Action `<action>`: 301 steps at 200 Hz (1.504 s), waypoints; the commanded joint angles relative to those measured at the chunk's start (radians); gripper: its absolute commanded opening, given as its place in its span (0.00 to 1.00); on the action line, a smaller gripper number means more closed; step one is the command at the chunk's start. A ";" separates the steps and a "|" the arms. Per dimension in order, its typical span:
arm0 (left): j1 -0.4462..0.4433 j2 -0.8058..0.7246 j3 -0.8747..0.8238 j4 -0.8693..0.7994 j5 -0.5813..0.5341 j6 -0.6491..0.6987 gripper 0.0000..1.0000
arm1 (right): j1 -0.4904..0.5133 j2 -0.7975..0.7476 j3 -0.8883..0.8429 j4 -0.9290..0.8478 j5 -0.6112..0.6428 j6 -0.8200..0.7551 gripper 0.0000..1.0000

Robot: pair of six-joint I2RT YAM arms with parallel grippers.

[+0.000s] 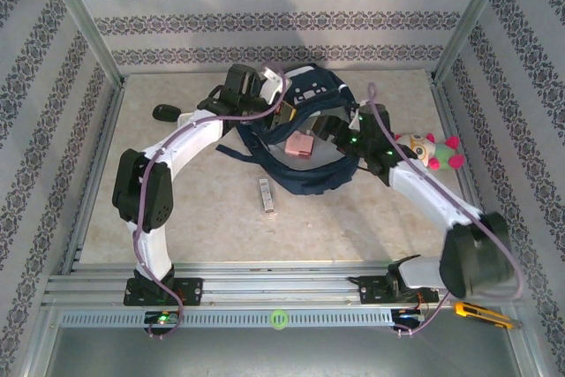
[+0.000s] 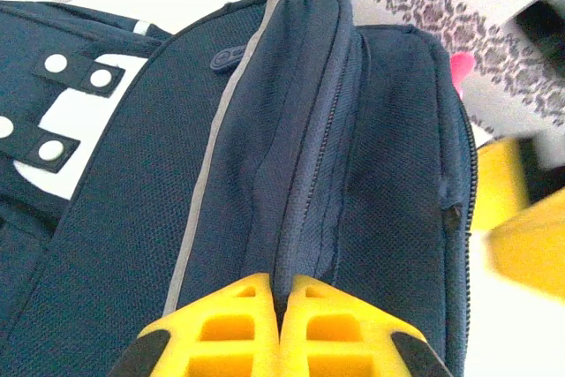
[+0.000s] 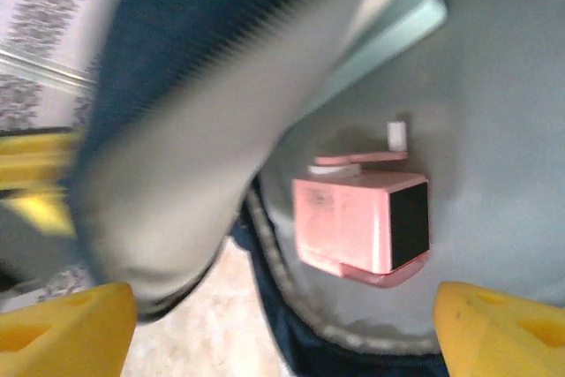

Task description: Pack the student bag

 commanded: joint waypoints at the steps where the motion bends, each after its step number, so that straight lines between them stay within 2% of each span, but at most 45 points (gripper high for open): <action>1: -0.027 -0.061 -0.081 0.041 -0.012 0.132 0.00 | 0.002 -0.118 -0.016 -0.123 -0.001 -0.079 0.85; 17: -0.055 -0.071 -0.142 0.030 -0.005 0.198 0.00 | -0.004 -0.160 0.003 -0.201 0.001 -0.113 0.85; 25: -0.067 -0.072 -0.163 0.009 0.007 0.227 0.05 | -0.007 -0.162 0.015 -0.230 -0.001 -0.133 0.85; 32: -0.079 -0.074 -0.173 -0.020 0.012 0.257 0.16 | -0.010 -0.156 0.022 -0.253 -0.002 -0.147 0.86; 39: -0.087 -0.075 -0.179 -0.049 0.011 0.270 0.32 | -0.016 -0.145 0.024 -0.272 -0.004 -0.158 0.87; 48: -0.088 -0.082 -0.187 -0.074 0.014 0.253 0.53 | -0.023 -0.126 0.025 -0.289 -0.010 -0.165 0.87; 56: -0.085 -0.094 -0.198 -0.078 0.006 0.228 0.66 | -0.026 -0.108 0.020 -0.297 -0.015 -0.167 0.87; 70: -0.067 -0.135 -0.241 -0.043 -0.012 0.175 0.78 | -0.023 -0.076 0.006 -0.290 -0.037 -0.162 0.87; 80: -0.039 -0.167 -0.281 0.016 -0.017 0.112 0.82 | -0.014 -0.055 -0.004 -0.282 -0.040 -0.156 0.87; 109: 0.091 -0.223 -0.358 0.162 -0.106 -0.154 0.83 | 0.028 0.001 -0.032 -0.272 -0.020 -0.155 0.86; 131: 0.139 -0.211 -0.359 0.135 -0.168 -0.213 0.82 | 0.101 0.025 -0.024 -0.256 0.018 -0.291 0.86; 148: 0.160 -0.198 -0.351 0.097 -0.214 -0.251 0.82 | 0.178 0.020 -0.003 -0.254 0.070 -0.513 0.85; 182: 0.208 -0.213 -0.409 0.144 -0.261 -0.353 0.82 | 0.367 0.056 0.016 -0.273 0.234 -1.118 0.83; 198: 0.217 -0.221 -0.432 0.156 -0.271 -0.351 0.82 | 0.412 0.117 0.030 -0.263 0.313 -1.274 0.83; 230: 0.221 -0.226 -0.475 0.189 -0.282 -0.200 0.77 | 0.416 0.246 0.073 -0.197 0.361 -1.376 0.81; 256: 0.228 -0.212 -0.465 0.204 -0.258 0.005 0.69 | 0.413 0.338 0.085 -0.146 0.434 -1.452 0.74; 264: 0.232 -0.199 -0.444 0.180 -0.226 0.096 0.69 | 0.416 0.363 0.093 -0.146 0.491 -1.480 0.66; 277: 0.236 -0.169 -0.396 0.099 -0.165 0.281 0.69 | 0.416 0.365 0.089 -0.126 0.552 -1.508 0.43; 286: 0.238 -0.143 -0.365 0.042 -0.134 0.404 0.68 | 0.408 0.329 0.070 -0.104 0.534 -1.534 0.34; 301: 0.244 -0.089 -0.293 -0.110 -0.075 0.628 0.66 | 0.385 0.259 0.043 -0.084 0.431 -1.554 0.22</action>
